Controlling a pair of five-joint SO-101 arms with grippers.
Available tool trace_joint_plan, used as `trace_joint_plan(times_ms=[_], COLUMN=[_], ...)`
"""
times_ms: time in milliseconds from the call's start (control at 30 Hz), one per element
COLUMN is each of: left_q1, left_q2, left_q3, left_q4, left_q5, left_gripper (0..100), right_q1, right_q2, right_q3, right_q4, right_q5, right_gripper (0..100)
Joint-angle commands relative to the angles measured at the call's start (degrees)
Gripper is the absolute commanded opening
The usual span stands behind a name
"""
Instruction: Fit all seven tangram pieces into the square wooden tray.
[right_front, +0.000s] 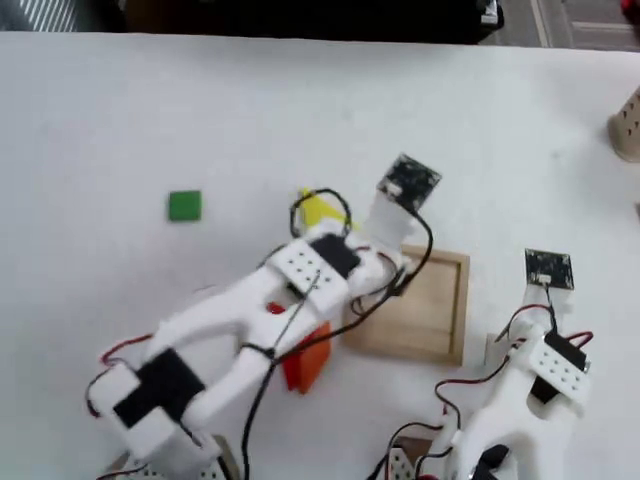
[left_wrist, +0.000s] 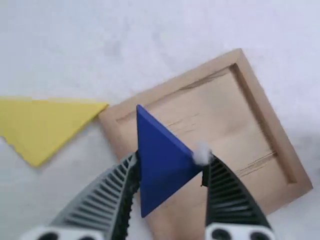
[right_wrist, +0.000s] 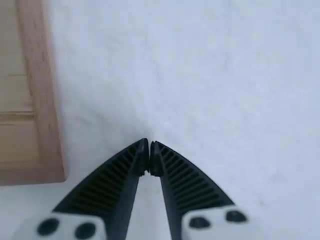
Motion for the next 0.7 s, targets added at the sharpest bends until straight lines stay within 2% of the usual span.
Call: trace_joint_plan(times_ms=[0,133,267,400,533,667], left_q1=[0.9,1.6,2.6,3.4,2.5,-2.4], left_q2=[5.0,5.1,5.4,5.1,2.0,-4.8], left_q3=[-1.8,-3.3,-3.3,-3.3,-3.8,-3.3], left_q4=[-3.1,-1.1,-1.1,1.1,5.9,9.7], left_q5=[0.9,0.4,-4.0,-2.4,-1.5,1.5], left_gripper=[11,11,20,28,28,28], right_q1=[0.2,0.2,0.2,0.2,0.2,0.1], right_q2=[-1.8,-1.8,-1.8,-1.8,-1.8,-1.8], right_q3=[-0.4,-0.4,-0.4,-0.4,-0.4,-0.4], right_q4=[0.7,0.7,0.7,0.7,0.7,0.7], right_q5=[0.7,0.8,0.8,0.8,0.8,0.8], right_gripper=[1.8,1.8,1.8,1.8,1.8,1.8])
